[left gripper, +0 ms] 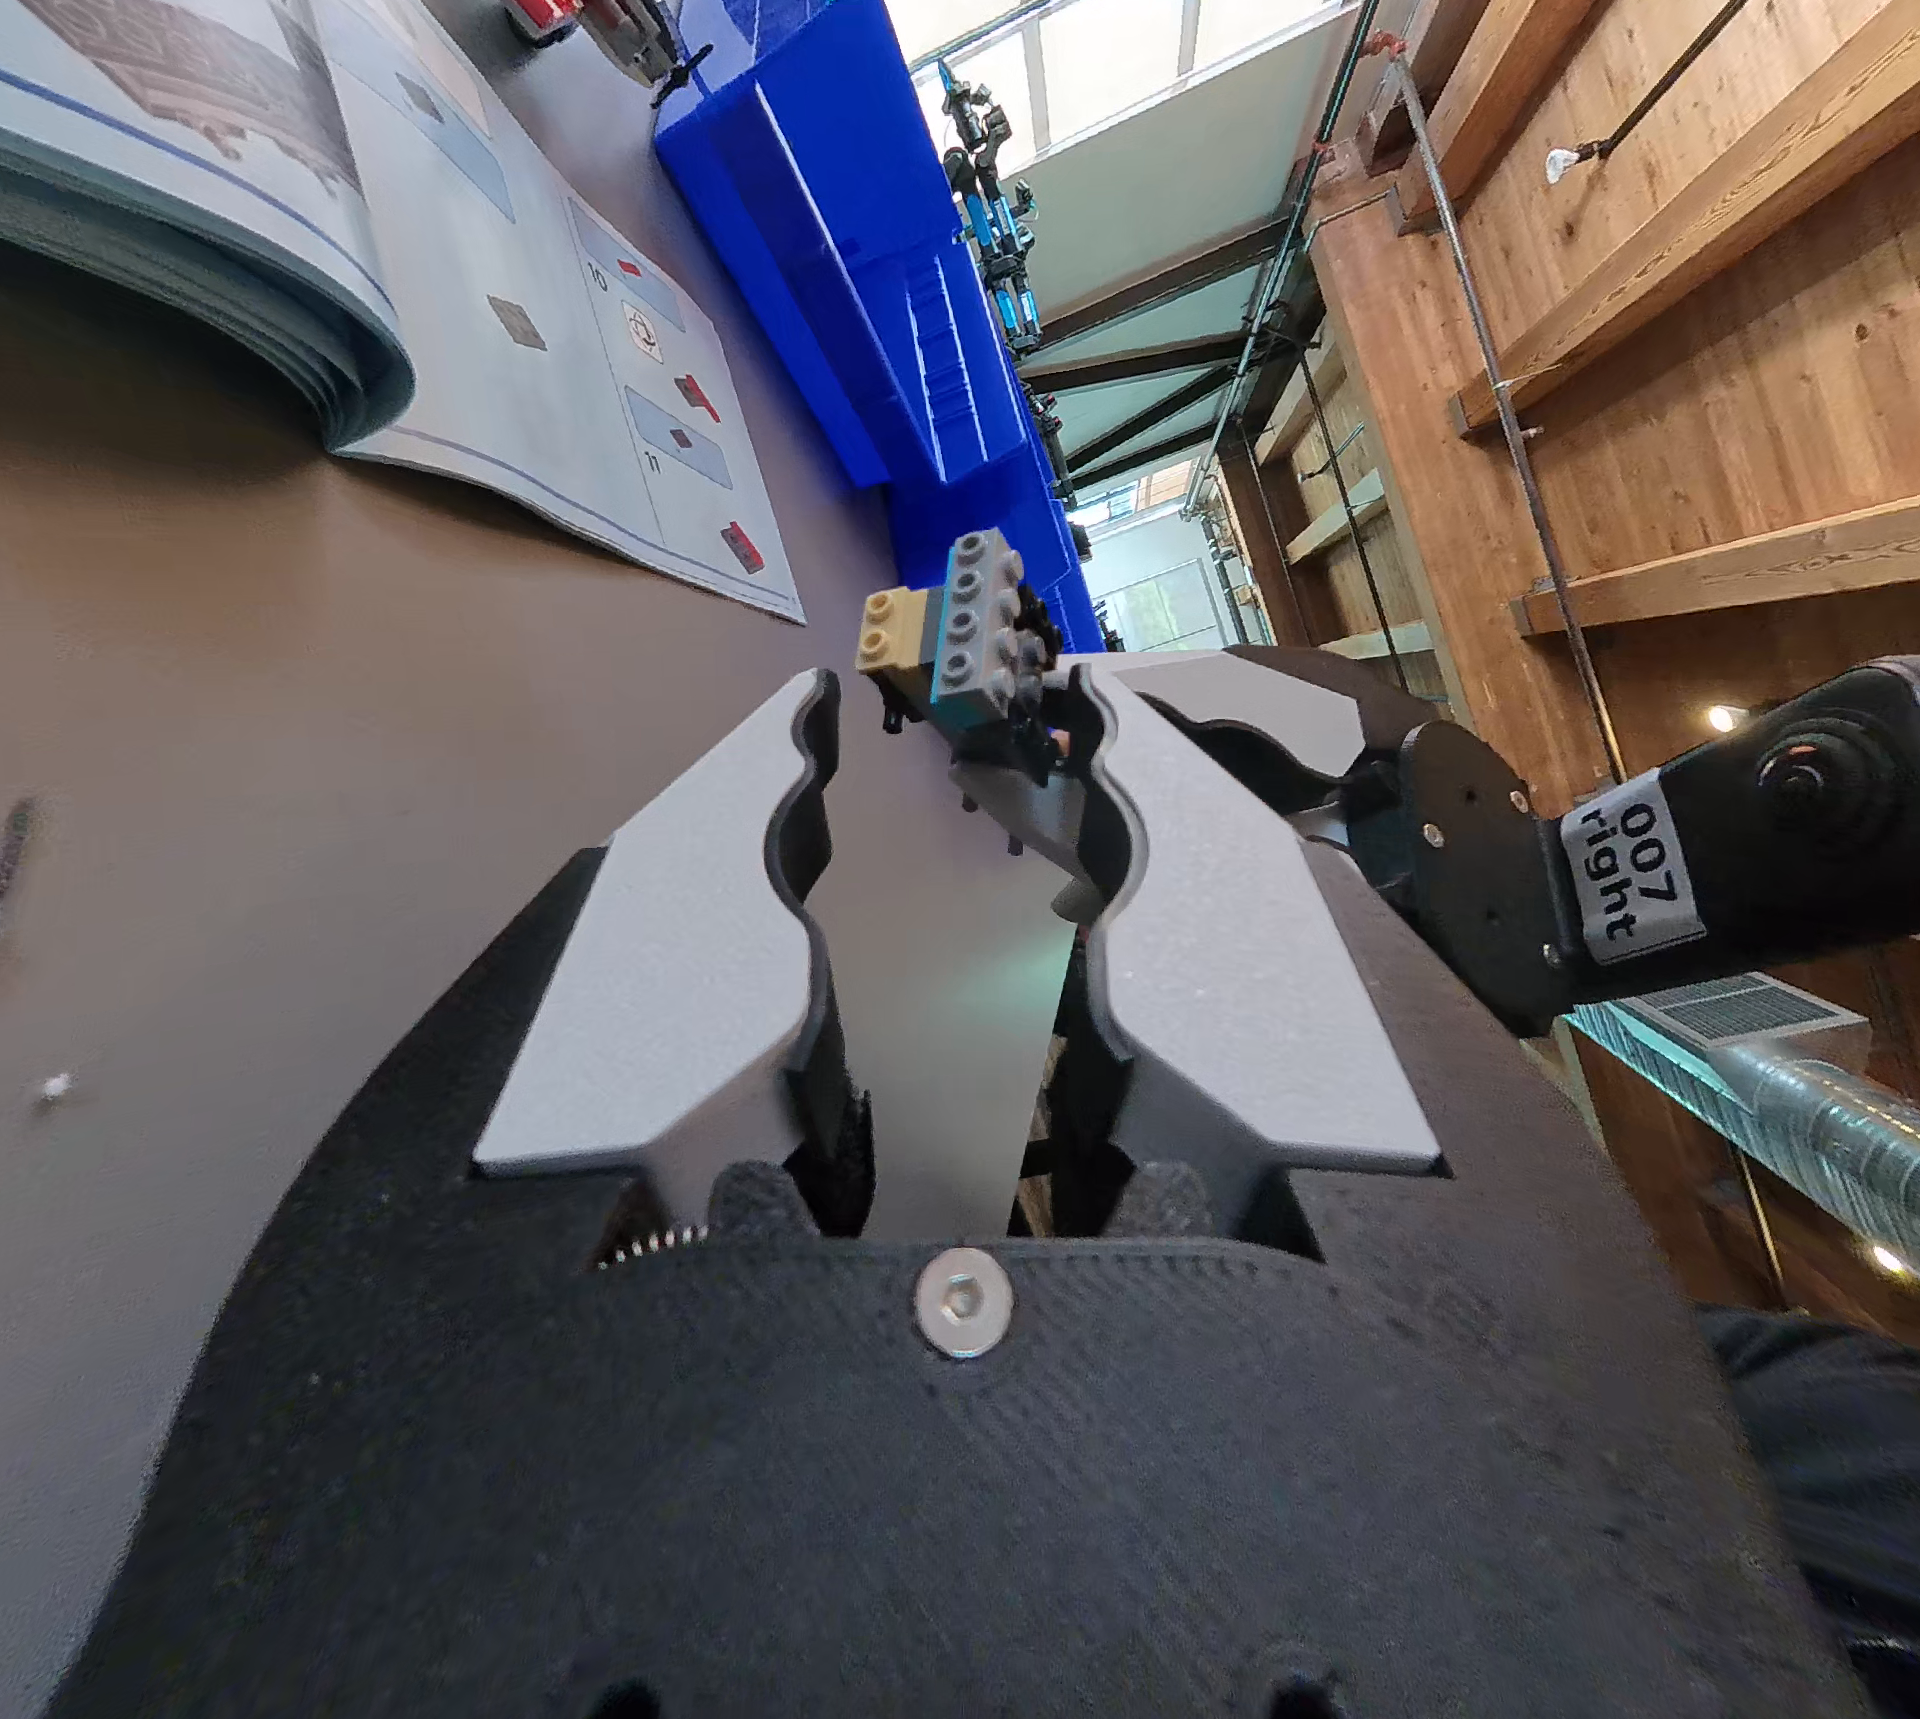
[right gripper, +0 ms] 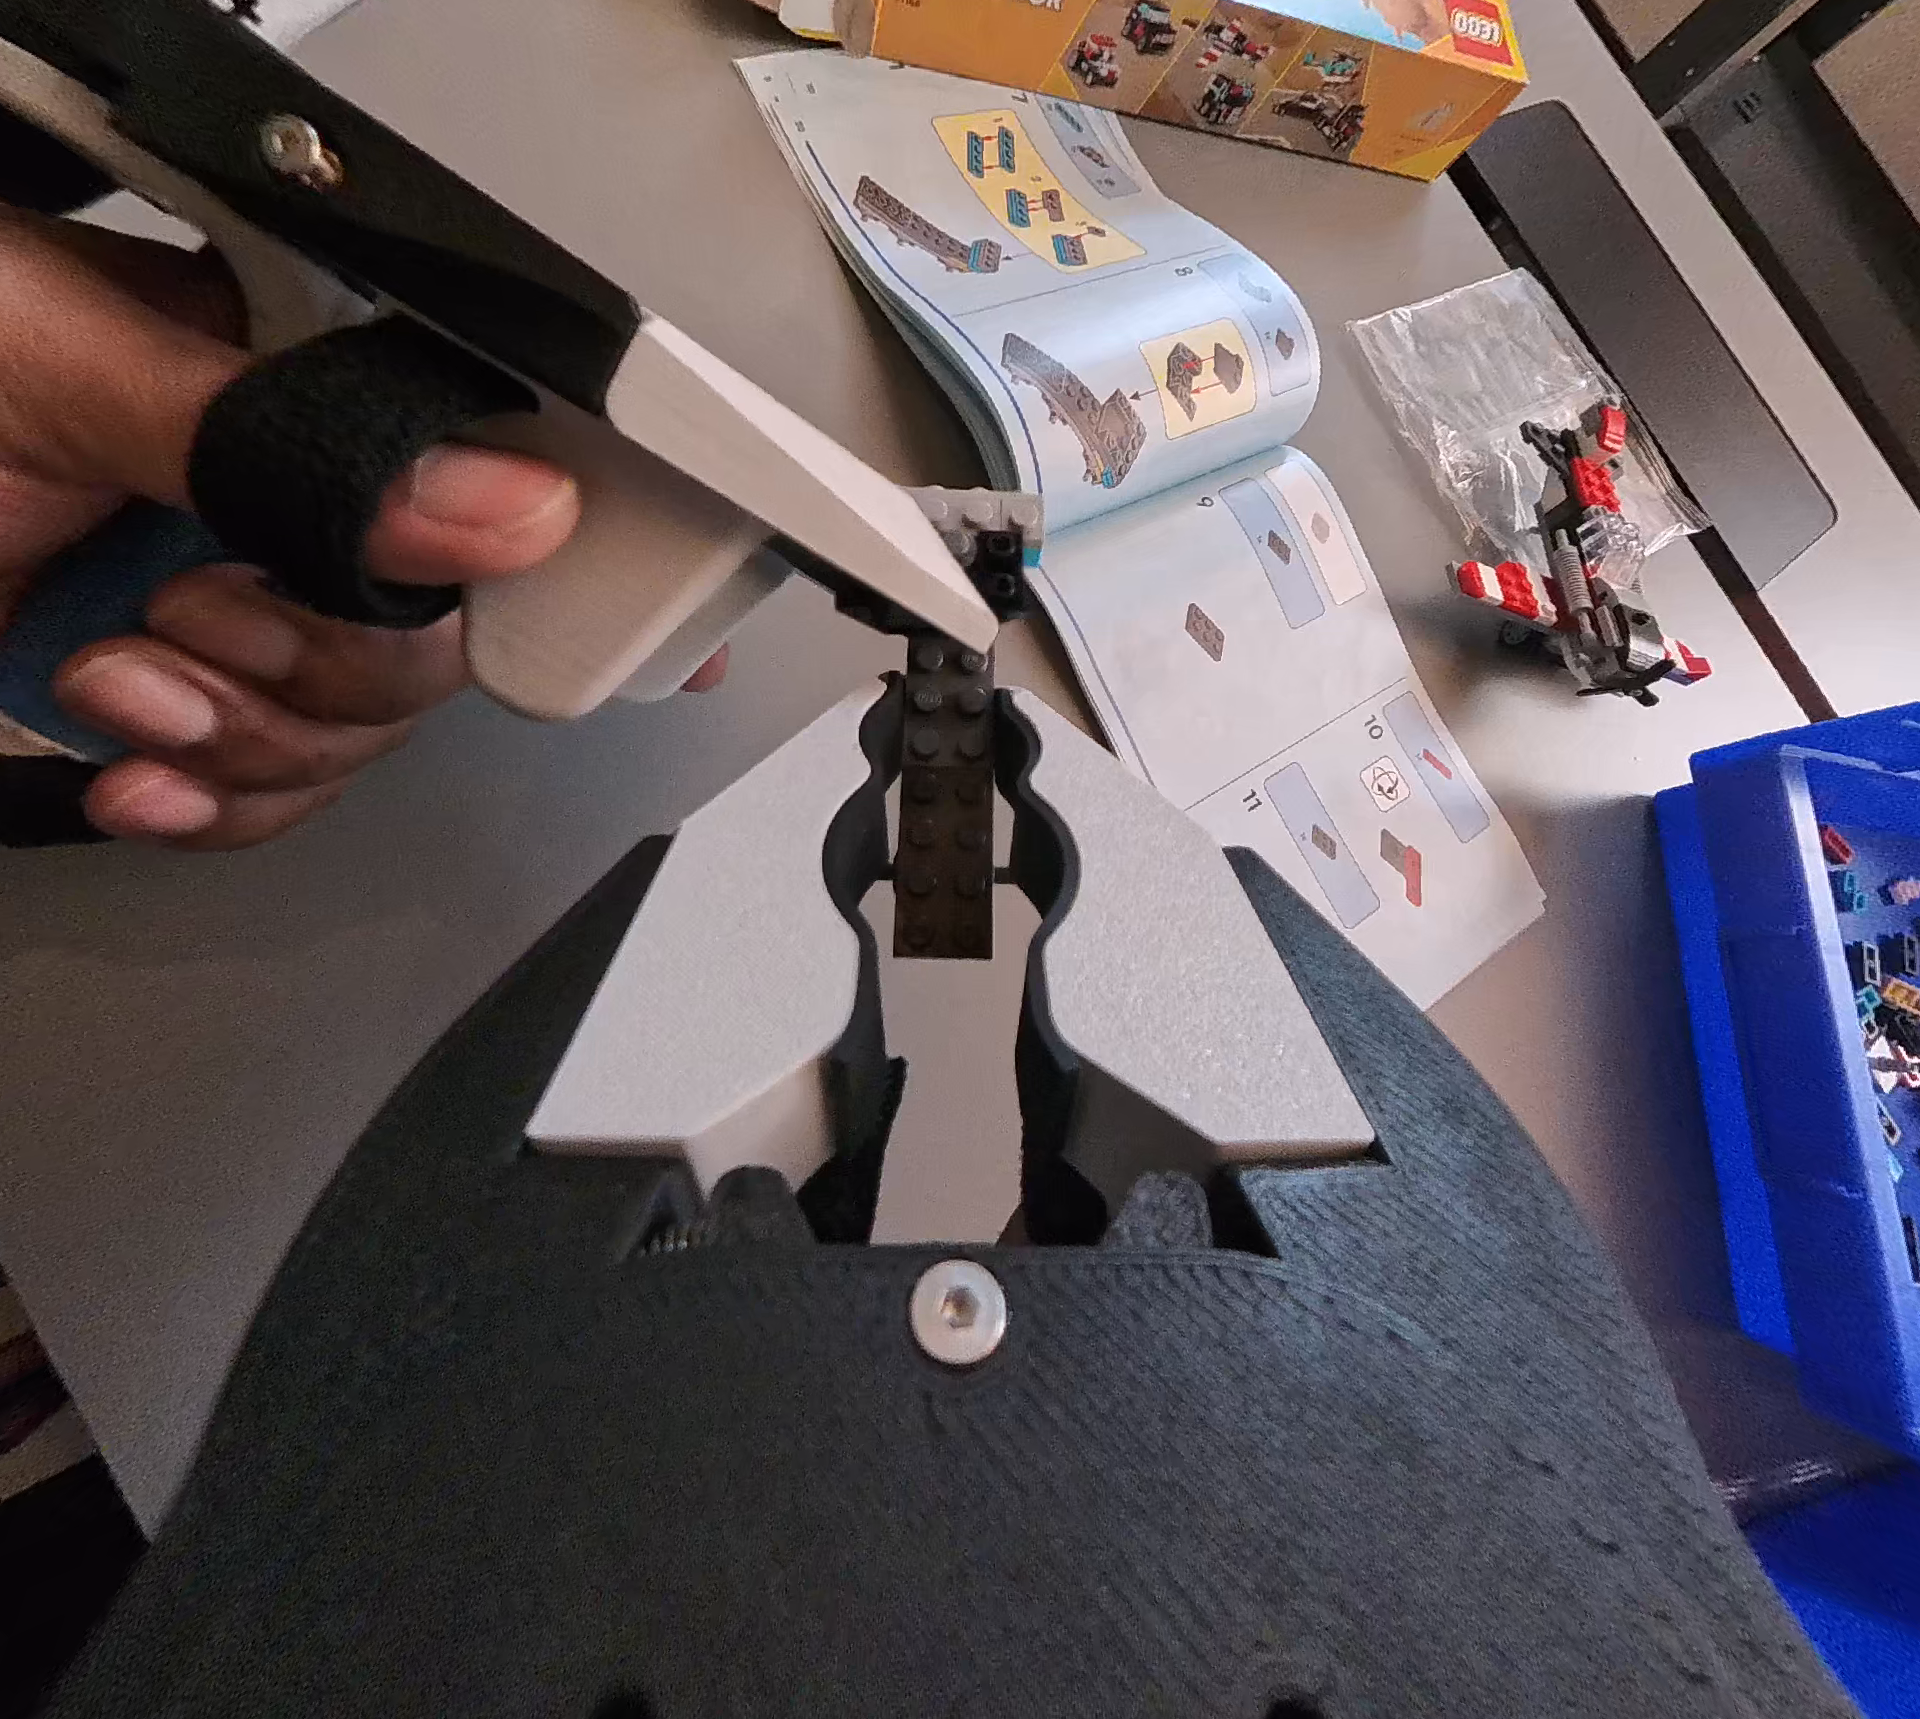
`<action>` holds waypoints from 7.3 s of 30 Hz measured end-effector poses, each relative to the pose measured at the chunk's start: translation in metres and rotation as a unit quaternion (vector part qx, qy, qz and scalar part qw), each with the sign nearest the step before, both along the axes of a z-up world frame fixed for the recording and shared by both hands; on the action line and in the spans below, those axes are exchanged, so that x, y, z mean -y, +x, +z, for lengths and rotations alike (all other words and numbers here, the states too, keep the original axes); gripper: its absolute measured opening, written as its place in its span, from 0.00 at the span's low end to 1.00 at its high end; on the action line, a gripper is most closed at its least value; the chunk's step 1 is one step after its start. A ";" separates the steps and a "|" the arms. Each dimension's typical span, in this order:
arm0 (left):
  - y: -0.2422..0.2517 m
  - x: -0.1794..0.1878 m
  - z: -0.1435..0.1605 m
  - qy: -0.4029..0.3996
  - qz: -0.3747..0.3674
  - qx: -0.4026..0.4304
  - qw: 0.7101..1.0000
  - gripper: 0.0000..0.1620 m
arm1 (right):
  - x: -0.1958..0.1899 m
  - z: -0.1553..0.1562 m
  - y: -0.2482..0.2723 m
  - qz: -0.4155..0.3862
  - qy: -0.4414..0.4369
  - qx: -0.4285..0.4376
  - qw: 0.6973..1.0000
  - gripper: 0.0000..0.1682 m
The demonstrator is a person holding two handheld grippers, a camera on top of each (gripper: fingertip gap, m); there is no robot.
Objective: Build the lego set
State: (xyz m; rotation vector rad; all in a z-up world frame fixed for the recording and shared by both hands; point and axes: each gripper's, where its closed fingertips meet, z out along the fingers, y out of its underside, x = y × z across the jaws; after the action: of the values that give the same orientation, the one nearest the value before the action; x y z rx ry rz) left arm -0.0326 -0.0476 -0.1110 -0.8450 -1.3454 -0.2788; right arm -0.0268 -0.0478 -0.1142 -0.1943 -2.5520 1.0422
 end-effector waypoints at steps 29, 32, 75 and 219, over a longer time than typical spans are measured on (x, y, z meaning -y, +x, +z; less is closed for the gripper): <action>0.000 -0.014 -0.011 -0.002 -0.012 0.013 1.000 0.23 | -0.015 -0.013 -0.010 -0.030 -0.082 0.050 0.995 0.09; -0.001 -0.015 -0.007 0.019 -0.007 0.008 1.000 0.16 | -0.010 -0.008 -0.006 -0.033 -0.095 0.039 0.994 0.10; -0.005 0.006 -0.004 0.139 0.026 0.034 0.989 0.19 | -0.010 -0.001 0.008 -0.052 -0.195 -0.048 0.978 0.10; 0.004 -0.030 -0.011 0.074 -0.037 0.017 0.996 0.10 | -0.028 0.024 -0.026 -0.111 -0.151 0.055 0.981 0.22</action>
State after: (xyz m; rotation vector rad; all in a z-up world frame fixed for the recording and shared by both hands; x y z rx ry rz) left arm -0.0283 -0.0174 -0.1221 -0.7697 -1.3086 -0.4471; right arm -0.0527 -0.0193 -0.0902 -0.6181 -2.3827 1.3539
